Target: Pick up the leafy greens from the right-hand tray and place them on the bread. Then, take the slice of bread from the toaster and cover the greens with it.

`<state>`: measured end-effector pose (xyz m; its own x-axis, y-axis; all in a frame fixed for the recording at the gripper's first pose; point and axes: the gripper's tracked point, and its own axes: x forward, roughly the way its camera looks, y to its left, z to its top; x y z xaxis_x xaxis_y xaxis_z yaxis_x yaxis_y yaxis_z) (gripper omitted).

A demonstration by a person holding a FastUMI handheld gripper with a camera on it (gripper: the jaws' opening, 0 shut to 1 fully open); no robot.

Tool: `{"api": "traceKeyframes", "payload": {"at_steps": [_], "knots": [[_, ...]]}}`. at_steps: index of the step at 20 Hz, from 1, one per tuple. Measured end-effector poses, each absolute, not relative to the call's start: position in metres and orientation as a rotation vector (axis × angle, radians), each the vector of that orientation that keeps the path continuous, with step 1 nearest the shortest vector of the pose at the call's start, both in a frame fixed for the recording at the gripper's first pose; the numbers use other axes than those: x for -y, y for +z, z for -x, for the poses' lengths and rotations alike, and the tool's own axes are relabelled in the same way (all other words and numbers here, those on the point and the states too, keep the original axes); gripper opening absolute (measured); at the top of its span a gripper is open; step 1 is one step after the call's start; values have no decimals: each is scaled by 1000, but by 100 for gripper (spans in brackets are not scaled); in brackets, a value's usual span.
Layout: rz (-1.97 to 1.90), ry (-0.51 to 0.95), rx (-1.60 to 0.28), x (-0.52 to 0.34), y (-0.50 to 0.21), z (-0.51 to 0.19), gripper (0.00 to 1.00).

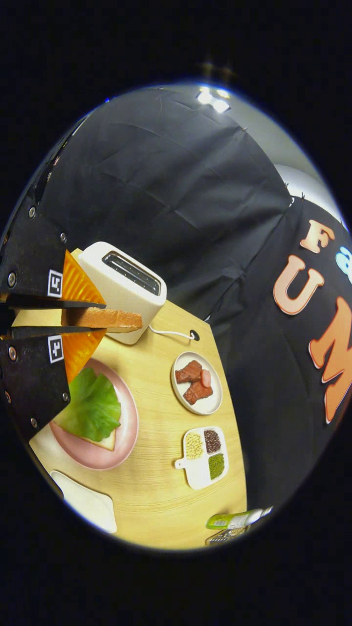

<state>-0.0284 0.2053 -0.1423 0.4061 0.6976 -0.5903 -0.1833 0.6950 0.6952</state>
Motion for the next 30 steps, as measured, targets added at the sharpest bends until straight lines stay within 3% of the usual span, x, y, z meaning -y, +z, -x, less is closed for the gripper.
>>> {"api": "traceKeyframes", "payload": {"at_steps": [19, 27, 30], "knots": [[-574, 444, -1038, -128, -258, 26, 14], [-441, 397, -963, -111, -266, 13, 34], [-359, 318, -862, -86, -256, -3, 51]]}}
